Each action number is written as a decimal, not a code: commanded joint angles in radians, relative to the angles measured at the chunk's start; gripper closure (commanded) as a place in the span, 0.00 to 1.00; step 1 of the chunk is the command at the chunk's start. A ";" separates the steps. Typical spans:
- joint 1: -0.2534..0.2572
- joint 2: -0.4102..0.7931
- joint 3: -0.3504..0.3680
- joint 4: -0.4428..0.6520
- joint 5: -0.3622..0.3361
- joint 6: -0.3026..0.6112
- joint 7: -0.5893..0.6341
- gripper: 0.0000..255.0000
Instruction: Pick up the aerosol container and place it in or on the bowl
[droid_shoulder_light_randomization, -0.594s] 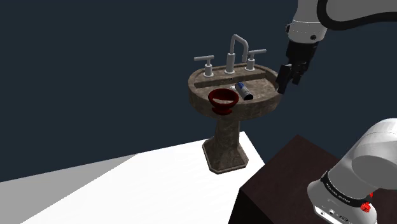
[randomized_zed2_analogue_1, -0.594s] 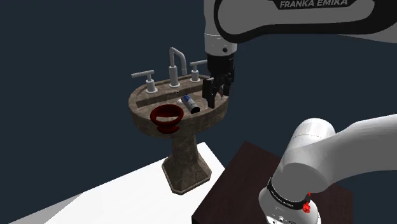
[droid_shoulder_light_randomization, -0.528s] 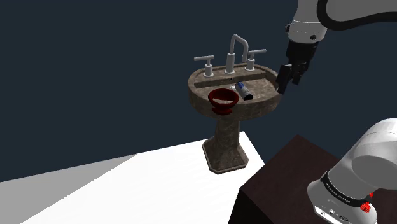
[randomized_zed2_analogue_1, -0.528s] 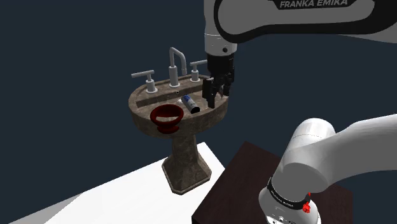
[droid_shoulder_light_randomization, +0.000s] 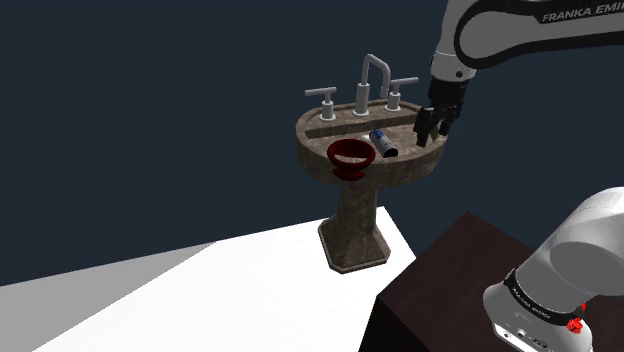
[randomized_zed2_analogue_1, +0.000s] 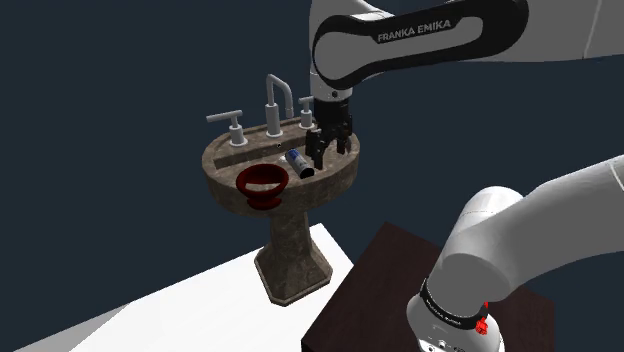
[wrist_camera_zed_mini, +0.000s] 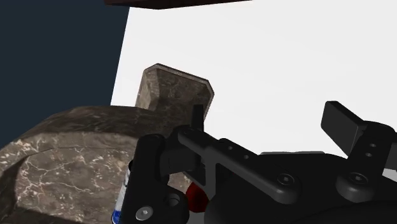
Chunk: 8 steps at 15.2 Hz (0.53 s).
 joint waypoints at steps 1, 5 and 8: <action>-0.015 0.073 -0.023 0.021 -0.009 0.058 -0.019 0.00; -0.035 0.207 -0.059 0.059 -0.012 0.161 -0.047 0.00; -0.048 0.312 -0.086 0.101 -0.006 0.229 -0.071 0.00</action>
